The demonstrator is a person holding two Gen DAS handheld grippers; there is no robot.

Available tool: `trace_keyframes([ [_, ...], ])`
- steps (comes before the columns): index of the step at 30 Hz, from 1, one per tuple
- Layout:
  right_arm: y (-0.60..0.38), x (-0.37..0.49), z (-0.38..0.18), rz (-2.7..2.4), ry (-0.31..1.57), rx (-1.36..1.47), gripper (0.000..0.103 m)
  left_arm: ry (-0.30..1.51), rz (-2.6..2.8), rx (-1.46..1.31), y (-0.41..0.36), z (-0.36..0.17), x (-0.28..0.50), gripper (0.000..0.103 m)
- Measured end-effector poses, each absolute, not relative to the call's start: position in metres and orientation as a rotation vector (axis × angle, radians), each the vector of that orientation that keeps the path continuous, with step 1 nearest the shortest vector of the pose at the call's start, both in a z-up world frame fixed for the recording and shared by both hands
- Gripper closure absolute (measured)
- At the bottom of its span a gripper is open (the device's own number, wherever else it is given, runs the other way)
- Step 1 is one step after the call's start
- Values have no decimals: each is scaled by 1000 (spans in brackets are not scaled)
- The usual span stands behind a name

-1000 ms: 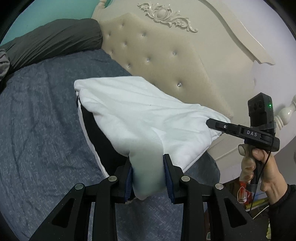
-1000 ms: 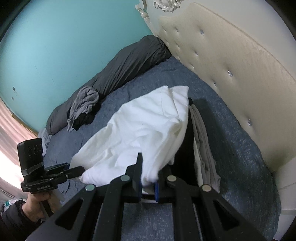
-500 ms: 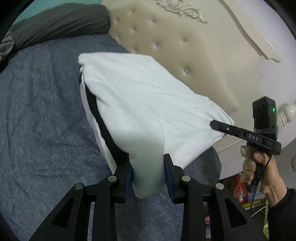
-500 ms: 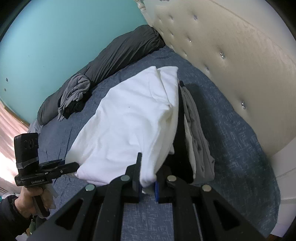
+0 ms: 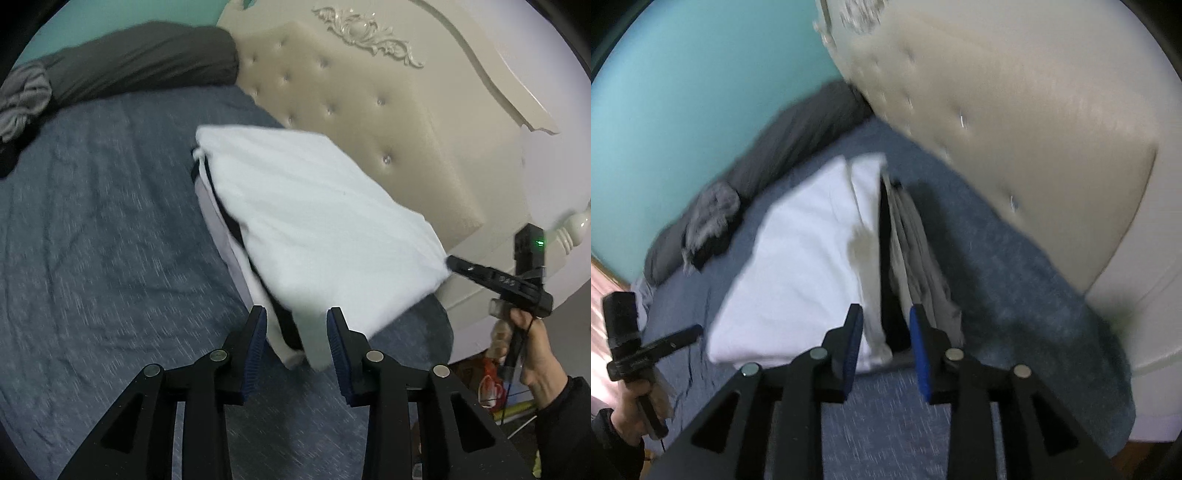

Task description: Fold clothes

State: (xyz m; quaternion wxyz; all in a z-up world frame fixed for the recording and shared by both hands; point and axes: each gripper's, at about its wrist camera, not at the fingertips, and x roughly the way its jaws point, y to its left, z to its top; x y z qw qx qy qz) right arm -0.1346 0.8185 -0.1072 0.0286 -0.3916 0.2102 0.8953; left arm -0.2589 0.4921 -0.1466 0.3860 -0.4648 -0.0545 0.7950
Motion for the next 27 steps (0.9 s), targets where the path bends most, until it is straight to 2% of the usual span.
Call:
trace_keyframes([
  [6,792,-161,-112,2788,535,-1256,78,-82,2017,-1129,515,-136,-262,67],
  [8,783,-171,-115,2791,496,-1282,86,-49,2005,-1128,524,-140,-258,67],
  [11,771,-185,-123,2786,450,-1317,89,1,1986,-1144,535,-150,-252,67],
  [16,782,-185,-151,2731,521,-1310,100,21,1963,-1169,540,-173,-244,67],
  [22,786,-187,-157,2729,544,-1324,101,7,1962,-1163,541,-183,-241,67],
  [25,792,-187,-132,2808,611,-1210,101,4,1962,-1155,538,-178,-244,67],
  [27,796,-191,-112,2858,658,-1118,96,2,1957,-1152,536,-177,-246,67],
])
